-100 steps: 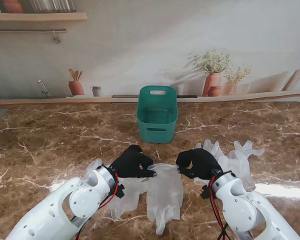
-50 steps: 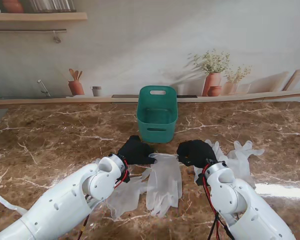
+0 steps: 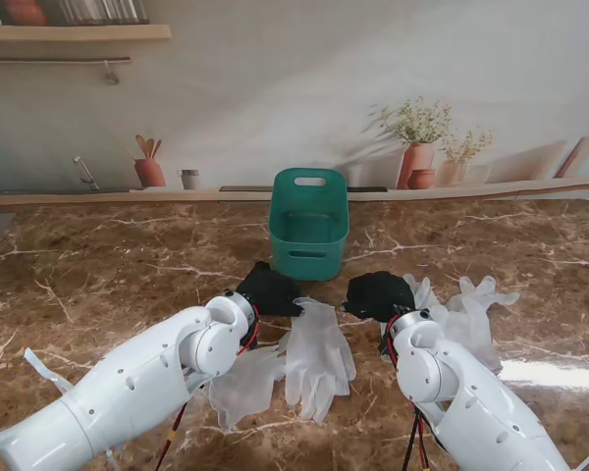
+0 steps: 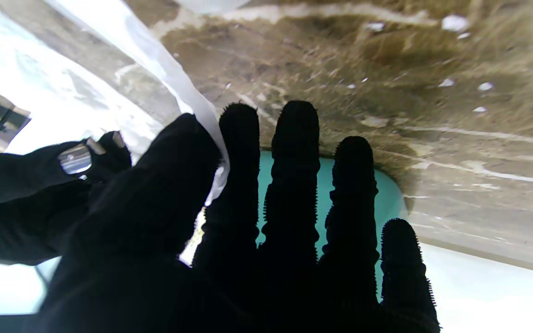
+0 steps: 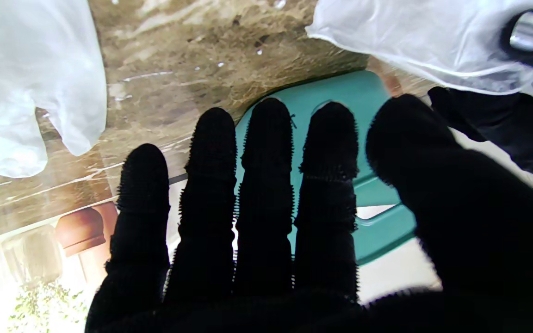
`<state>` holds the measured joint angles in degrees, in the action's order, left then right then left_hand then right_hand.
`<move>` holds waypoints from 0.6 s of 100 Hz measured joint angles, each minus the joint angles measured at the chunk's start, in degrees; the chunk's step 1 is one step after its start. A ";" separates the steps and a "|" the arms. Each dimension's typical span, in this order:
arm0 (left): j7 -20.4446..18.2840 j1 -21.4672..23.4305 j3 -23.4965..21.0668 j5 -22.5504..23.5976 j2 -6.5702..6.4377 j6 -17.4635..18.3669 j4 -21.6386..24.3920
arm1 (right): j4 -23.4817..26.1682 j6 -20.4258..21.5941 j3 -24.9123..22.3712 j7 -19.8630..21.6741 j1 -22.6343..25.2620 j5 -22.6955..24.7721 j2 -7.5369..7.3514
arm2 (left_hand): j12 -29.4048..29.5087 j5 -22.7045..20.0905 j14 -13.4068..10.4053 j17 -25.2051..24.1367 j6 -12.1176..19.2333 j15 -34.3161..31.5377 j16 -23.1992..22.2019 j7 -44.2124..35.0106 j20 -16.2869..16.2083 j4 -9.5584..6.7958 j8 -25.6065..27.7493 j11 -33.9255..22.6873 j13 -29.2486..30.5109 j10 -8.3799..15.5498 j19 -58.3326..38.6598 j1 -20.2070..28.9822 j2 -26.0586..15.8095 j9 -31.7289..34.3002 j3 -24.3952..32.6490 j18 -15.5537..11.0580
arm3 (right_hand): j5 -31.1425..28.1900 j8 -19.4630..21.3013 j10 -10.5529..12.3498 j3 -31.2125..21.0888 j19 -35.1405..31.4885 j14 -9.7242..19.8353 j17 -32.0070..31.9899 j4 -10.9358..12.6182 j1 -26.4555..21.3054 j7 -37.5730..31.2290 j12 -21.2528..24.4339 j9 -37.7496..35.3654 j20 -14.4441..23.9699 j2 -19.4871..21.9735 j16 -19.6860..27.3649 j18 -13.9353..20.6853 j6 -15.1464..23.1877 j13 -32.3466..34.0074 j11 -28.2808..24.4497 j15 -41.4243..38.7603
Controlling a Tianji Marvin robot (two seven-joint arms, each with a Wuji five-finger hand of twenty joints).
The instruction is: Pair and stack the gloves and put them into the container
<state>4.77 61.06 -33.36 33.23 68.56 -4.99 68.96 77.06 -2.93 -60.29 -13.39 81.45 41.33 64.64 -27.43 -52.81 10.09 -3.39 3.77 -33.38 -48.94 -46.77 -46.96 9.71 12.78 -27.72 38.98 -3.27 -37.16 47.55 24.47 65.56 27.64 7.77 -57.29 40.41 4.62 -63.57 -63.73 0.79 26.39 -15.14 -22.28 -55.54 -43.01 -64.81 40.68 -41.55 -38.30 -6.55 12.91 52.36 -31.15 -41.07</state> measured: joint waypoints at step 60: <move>-11.76 11.90 -16.62 13.31 -5.13 1.82 15.93 | 9.33 1.66 -5.45 0.02 8.00 6.73 -0.85 | 9.59 13.75 0.06 -0.09 -5.77 12.72 11.31 28.18 1.36 -2.35 0.52 8.56 -10.63 -1.66 2.37 -9.12 -0.07 -24.69 7.27 -0.01 | 4.07 -11.28 0.01 2.03 2.27 0.00 -1.94 0.00 0.76 9.74 6.56 3.77 -0.04 0.60 2.27 0.17 -2.06 -2.49 4.86 5.91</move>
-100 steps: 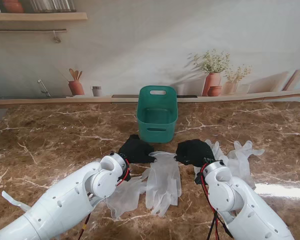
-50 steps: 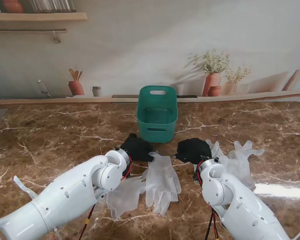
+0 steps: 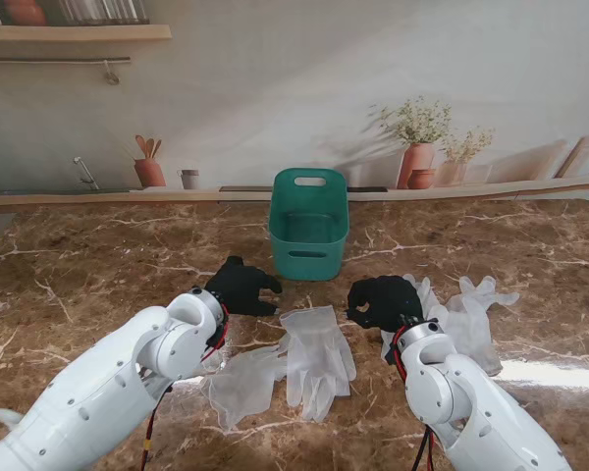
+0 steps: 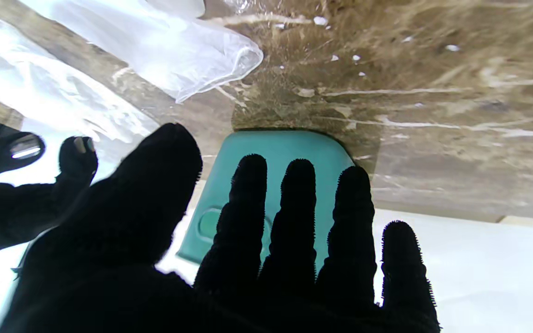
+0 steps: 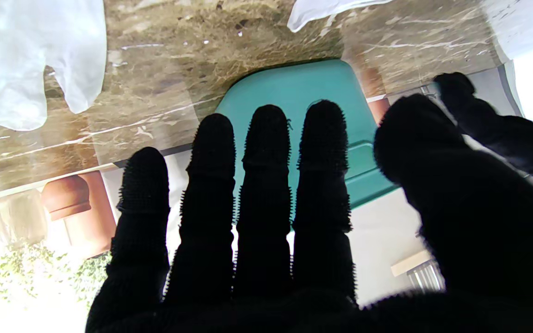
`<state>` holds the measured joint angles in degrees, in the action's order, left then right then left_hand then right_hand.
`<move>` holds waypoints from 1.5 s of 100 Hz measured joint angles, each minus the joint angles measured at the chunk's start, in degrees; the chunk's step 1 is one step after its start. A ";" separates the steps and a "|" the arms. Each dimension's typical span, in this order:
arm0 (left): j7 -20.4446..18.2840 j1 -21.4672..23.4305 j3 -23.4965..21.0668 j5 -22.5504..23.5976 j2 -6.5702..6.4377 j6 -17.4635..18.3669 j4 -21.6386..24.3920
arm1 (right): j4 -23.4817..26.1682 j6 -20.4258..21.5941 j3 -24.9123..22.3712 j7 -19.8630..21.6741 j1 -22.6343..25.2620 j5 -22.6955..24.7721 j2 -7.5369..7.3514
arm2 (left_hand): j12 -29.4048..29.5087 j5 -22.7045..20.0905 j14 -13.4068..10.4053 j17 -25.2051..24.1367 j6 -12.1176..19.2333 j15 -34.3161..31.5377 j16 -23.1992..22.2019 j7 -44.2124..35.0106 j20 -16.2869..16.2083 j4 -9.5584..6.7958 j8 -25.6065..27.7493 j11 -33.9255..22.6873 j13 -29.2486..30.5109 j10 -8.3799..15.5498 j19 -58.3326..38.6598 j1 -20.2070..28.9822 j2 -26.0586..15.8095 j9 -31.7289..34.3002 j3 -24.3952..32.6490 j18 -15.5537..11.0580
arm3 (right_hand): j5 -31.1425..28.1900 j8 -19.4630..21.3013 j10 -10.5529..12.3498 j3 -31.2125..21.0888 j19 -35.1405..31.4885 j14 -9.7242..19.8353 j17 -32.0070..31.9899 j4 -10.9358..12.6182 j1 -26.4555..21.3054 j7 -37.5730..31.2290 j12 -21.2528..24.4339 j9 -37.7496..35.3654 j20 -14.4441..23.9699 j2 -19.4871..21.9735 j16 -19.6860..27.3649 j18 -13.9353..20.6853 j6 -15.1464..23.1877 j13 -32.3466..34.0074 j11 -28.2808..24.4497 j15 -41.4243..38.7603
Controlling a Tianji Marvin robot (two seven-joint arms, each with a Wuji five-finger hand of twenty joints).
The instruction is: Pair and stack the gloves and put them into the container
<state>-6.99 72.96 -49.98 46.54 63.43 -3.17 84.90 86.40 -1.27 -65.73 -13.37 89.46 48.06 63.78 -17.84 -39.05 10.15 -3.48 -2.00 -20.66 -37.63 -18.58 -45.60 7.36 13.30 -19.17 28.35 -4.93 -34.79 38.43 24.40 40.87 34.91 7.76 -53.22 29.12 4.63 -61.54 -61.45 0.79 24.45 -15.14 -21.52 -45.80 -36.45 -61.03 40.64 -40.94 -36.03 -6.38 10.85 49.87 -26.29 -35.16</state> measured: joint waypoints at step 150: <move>-10.88 27.01 -25.32 12.24 -6.89 30.29 12.00 | 6.77 -0.61 -0.39 -0.45 4.76 -1.43 0.04 | -3.14 5.60 -6.54 0.89 17.10 11.52 3.37 -4.17 20.87 -0.76 2.84 4.21 -23.57 5.90 28.73 -1.85 13.03 -24.86 10.25 -5.00 | 0.00 -0.50 0.00 0.05 0.05 0.00 -0.06 0.50 0.00 0.61 0.59 0.01 -0.04 0.64 0.08 0.01 -0.03 0.00 0.00 0.84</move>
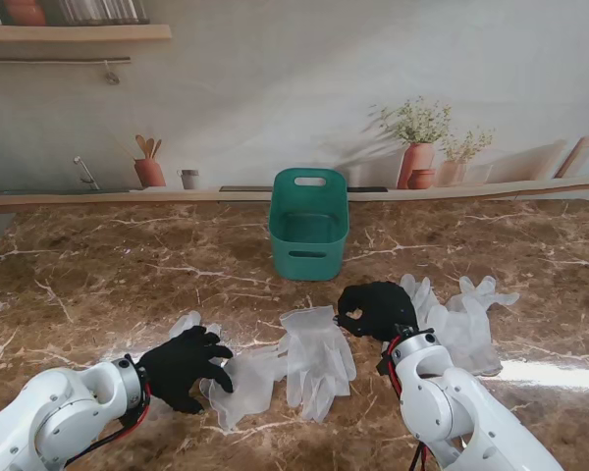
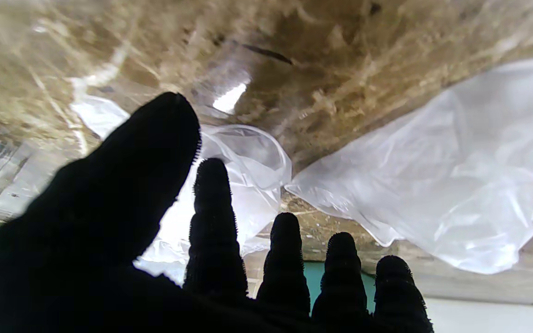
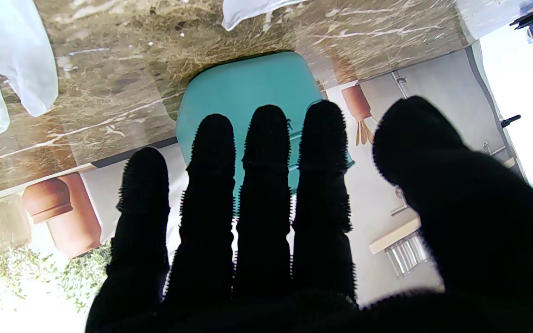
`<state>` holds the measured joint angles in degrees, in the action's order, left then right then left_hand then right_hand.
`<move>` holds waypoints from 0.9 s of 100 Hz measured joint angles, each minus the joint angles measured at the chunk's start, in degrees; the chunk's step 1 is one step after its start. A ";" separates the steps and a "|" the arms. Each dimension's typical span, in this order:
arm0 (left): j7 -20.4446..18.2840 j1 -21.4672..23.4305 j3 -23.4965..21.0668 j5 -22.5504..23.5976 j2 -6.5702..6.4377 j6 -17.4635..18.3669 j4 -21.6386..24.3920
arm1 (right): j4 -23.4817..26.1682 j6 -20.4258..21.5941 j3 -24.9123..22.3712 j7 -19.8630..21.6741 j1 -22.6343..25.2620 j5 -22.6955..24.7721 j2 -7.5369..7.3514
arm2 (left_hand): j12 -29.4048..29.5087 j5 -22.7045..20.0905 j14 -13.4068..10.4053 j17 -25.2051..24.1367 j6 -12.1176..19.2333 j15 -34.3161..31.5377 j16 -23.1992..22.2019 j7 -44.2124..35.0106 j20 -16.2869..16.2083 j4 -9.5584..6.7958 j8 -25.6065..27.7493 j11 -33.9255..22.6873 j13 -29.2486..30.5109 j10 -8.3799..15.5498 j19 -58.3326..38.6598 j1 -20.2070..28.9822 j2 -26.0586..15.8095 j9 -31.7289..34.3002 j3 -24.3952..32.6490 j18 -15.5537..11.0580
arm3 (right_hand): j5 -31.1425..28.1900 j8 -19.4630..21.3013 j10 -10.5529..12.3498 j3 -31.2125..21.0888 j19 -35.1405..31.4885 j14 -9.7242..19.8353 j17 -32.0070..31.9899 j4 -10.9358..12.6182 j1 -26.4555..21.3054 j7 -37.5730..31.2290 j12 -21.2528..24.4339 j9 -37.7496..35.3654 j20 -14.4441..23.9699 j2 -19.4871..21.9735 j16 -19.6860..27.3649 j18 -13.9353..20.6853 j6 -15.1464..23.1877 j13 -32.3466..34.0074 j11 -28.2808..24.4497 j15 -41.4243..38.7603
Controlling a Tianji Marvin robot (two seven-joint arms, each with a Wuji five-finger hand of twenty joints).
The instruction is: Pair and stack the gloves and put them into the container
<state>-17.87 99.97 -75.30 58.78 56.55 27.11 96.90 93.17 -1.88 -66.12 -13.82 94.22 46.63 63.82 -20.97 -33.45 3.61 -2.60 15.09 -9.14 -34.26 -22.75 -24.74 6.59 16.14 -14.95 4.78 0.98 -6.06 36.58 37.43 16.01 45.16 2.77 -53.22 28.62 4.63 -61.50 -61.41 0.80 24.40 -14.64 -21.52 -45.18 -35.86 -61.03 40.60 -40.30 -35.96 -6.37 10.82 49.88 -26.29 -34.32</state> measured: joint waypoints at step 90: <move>7.71 0.29 -0.41 4.28 1.26 -1.70 -3.00 | -0.03 0.80 0.01 0.56 -0.03 -2.64 0.39 | -1.24 -8.07 -1.54 -0.79 3.58 -5.13 -1.06 -27.68 -11.86 5.33 20.58 -3.77 1.79 0.82 -4.12 7.33 -12.30 5.80 -13.46 -1.95 | 0.00 -1.10 0.00 0.01 0.00 0.00 0.02 0.01 0.00 -1.50 0.00 0.01 0.00 1.06 0.00 0.00 0.00 0.00 0.00 0.01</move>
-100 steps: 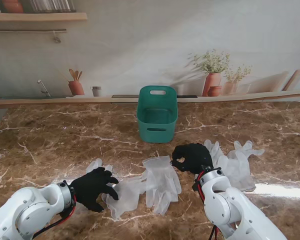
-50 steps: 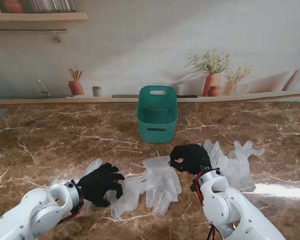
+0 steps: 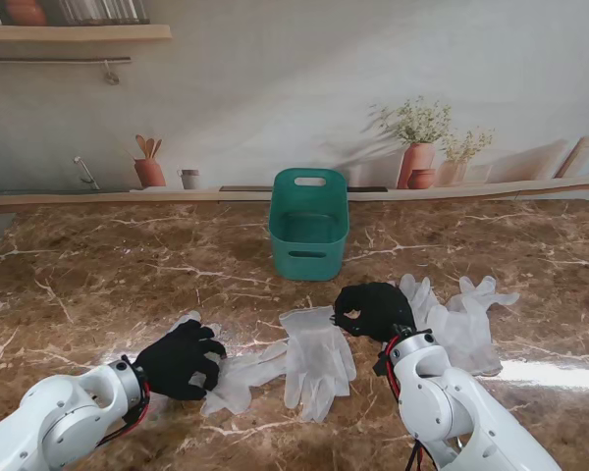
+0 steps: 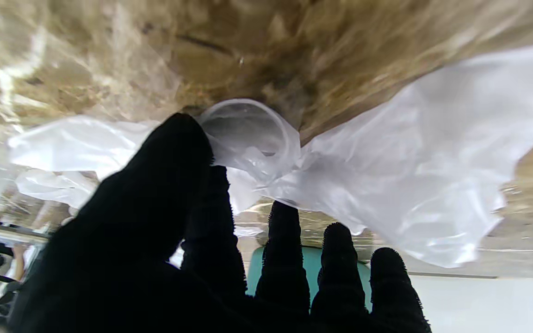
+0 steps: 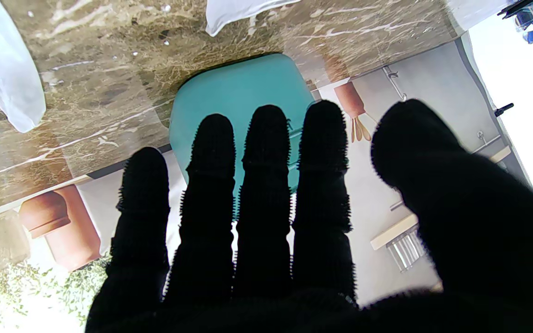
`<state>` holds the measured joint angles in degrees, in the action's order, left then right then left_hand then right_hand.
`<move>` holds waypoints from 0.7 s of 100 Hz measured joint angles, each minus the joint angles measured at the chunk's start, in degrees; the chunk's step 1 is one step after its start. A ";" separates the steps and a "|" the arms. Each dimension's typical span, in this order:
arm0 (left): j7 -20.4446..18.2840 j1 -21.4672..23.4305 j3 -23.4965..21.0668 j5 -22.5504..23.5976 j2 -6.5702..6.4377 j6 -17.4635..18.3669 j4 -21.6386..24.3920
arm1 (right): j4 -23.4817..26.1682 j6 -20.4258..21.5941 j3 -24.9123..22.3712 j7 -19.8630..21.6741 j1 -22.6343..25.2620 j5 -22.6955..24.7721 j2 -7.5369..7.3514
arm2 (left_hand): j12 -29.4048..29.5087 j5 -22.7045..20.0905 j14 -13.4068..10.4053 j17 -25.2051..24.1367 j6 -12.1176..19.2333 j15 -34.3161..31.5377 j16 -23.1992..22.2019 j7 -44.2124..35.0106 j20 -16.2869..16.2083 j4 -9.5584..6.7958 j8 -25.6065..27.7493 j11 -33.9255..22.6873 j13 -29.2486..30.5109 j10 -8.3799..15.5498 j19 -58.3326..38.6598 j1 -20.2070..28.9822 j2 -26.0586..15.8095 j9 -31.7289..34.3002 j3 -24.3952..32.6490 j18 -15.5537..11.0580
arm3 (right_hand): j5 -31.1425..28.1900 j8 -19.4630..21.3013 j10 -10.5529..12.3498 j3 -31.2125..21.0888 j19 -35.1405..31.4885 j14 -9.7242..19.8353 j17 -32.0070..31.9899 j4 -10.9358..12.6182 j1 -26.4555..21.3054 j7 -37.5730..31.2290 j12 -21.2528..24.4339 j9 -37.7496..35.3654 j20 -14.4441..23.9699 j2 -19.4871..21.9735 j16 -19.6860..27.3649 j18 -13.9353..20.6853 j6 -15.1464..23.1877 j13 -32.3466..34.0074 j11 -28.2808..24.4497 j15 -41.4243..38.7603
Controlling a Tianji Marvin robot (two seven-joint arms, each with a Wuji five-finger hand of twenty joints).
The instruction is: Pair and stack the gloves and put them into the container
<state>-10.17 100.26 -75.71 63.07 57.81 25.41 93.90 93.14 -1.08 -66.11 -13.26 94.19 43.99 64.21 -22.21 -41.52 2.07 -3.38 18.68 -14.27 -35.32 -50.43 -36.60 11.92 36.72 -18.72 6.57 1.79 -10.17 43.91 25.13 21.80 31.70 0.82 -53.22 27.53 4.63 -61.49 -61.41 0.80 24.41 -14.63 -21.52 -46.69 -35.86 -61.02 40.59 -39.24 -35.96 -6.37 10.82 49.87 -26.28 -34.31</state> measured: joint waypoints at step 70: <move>2.23 5.59 -8.50 -24.00 2.78 -9.69 7.16 | 0.04 0.57 2.15 -0.53 -1.10 0.24 0.03 | -0.81 0.16 -0.06 0.01 -10.65 -0.47 -0.12 4.10 0.48 -1.41 8.50 -0.33 1.75 -1.47 -0.01 6.88 -7.91 5.56 -9.84 -0.28 | 0.53 -0.90 -0.02 0.01 0.77 0.01 -0.36 0.00 0.00 -0.10 0.02 0.91 -0.01 0.03 0.16 0.00 -0.07 -1.04 0.20 1.16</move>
<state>-7.94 105.85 -84.21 39.07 60.59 15.72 101.07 93.18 -0.51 -63.96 -13.79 93.08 44.23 64.24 -23.02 -41.36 2.00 -3.37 8.03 -14.74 -35.44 -46.33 -36.12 10.51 45.22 -19.05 8.32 0.33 -10.18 50.80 17.22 27.36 21.86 0.54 -52.69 26.63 4.61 -61.48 -60.64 0.81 24.05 -14.63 -21.52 -46.79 -35.83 -60.11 40.58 -39.21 -35.80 -6.37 10.75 48.83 -26.09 -33.15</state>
